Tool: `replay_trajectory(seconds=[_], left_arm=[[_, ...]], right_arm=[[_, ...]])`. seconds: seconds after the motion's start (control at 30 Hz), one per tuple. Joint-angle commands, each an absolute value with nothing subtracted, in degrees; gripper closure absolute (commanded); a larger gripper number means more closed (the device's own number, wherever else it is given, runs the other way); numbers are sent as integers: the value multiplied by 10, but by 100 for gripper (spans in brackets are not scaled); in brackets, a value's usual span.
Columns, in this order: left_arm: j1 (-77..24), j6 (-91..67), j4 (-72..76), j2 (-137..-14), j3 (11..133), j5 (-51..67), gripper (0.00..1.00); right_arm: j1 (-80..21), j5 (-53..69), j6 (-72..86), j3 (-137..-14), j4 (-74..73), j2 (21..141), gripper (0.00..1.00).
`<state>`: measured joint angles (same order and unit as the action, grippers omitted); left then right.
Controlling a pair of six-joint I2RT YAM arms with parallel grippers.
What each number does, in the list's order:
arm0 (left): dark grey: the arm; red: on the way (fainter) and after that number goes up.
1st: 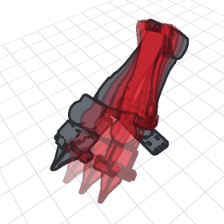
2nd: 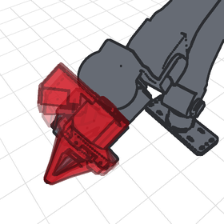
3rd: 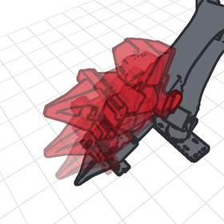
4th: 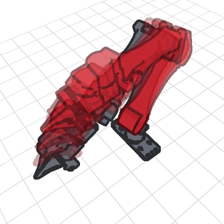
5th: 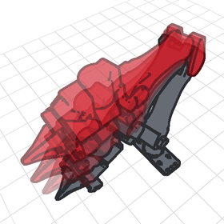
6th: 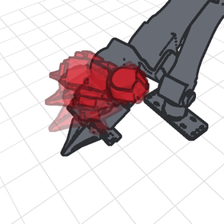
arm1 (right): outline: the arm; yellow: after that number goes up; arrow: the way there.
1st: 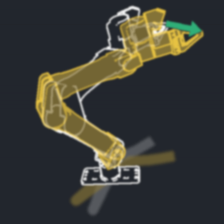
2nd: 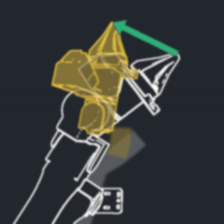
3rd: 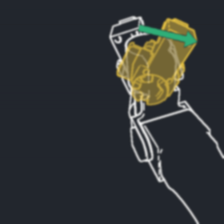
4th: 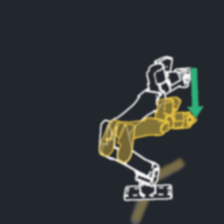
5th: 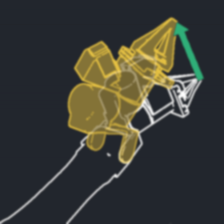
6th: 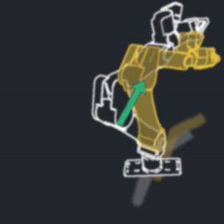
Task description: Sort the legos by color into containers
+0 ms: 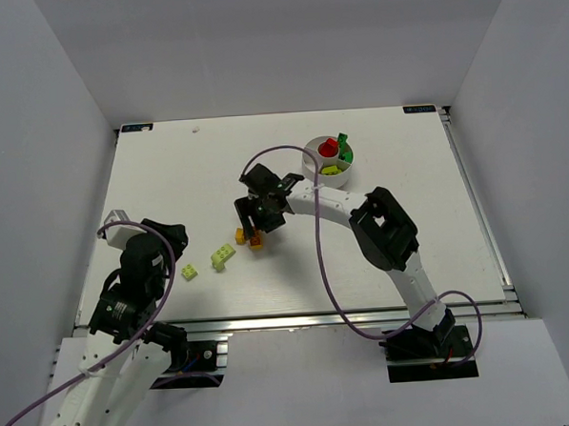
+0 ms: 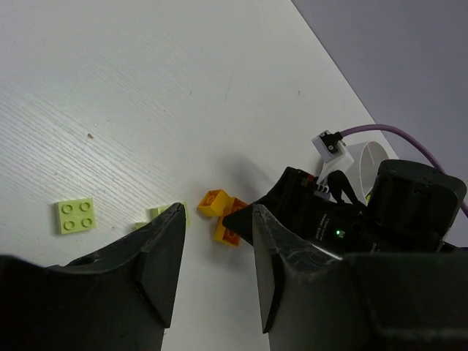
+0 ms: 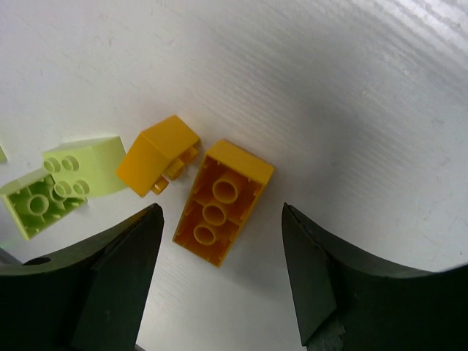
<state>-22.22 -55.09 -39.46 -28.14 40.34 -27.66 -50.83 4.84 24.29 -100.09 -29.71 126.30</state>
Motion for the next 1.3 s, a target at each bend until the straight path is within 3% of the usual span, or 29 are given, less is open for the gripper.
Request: replay_trajectory(seconds=[0.0, 0.47, 0.73, 0.8, 0.97, 1.13, 1.27], left_arm=[[-220, -548, -400, -285, 408, -284, 48], [-220, -551, -392, -292, 407, -279, 48], [-220, -548, -376, -301, 403, -272, 48], [-220, -547, -372, -301, 400, -271, 48], [-220, -545, -349, -300, 386, -259, 48], [-220, -538, -298, -306, 364, -226, 48], [-220, -527, -232, -326, 352, -176, 46]], right_arm=[[-517, 36, 253, -1032, -284, 1278, 30], [-539, -66, 221, -1056, -284, 1297, 50], [-534, -69, 160, -1060, -266, 1304, 71], [-527, -35, 135, -1061, -258, 1300, 85], [-482, 99, 78, -1007, -162, 1237, 100], [-422, 286, 16, -962, -93, 1168, 100], [-372, 362, -53, -926, -63, 1134, 100]])
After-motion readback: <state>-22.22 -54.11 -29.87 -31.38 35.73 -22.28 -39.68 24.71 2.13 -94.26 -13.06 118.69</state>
